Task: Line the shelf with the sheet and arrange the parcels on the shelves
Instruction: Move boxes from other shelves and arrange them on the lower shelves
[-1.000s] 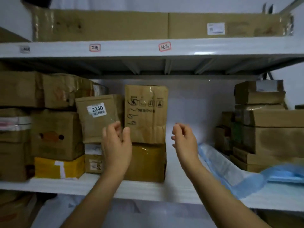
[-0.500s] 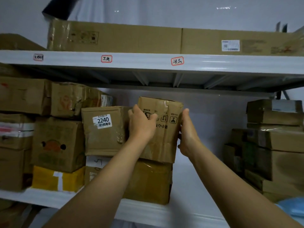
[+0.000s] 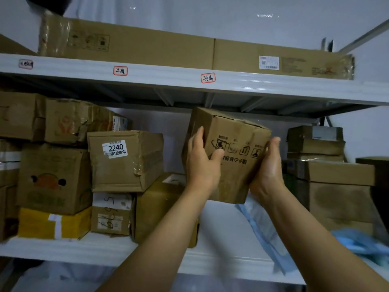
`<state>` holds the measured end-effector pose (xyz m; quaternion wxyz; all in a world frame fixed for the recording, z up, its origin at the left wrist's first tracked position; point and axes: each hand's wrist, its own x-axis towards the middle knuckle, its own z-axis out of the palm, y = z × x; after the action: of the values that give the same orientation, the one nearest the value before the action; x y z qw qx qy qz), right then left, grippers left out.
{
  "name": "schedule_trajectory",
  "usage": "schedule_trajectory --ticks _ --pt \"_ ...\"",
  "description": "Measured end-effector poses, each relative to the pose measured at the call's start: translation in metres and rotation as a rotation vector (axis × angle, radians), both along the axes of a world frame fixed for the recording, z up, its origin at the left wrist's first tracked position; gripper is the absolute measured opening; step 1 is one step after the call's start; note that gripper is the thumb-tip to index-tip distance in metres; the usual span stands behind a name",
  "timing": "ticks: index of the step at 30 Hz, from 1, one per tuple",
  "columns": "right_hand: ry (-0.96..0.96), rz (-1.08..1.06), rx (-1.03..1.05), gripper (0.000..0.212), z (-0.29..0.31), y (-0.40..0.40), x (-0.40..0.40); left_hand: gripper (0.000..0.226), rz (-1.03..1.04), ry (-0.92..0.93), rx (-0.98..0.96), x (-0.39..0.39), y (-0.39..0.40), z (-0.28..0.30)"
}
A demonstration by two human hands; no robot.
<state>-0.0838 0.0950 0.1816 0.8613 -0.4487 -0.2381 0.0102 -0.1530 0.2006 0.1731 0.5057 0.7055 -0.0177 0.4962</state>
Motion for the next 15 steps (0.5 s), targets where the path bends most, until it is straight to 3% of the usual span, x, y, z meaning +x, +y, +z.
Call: schedule_trajectory --ticks 3,6,9,13,15 --pt "0.087 -0.005 0.099 0.075 -0.012 -0.024 -0.002 0.058 -0.193 -0.001 -0.043 -0.008 -0.01 -0.015" --pt "0.122 0.015 0.128 0.075 -0.029 -0.046 -0.006 0.034 -0.458 0.002 -0.208 -0.023 -0.018 -0.024" --pt "0.099 0.037 0.141 0.063 -0.046 -0.067 -0.018 0.049 -0.525 0.017 -0.31 -0.034 -0.026 -0.031" --pt "0.077 0.032 0.139 0.028 -0.07 -0.098 -0.034 0.064 -0.542 0.094 -0.311 -0.048 -0.044 -0.046" --pt "0.083 0.06 0.111 0.04 -0.082 -0.114 -0.044 0.081 -0.509 0.139 -0.232 -0.051 -0.056 -0.055"
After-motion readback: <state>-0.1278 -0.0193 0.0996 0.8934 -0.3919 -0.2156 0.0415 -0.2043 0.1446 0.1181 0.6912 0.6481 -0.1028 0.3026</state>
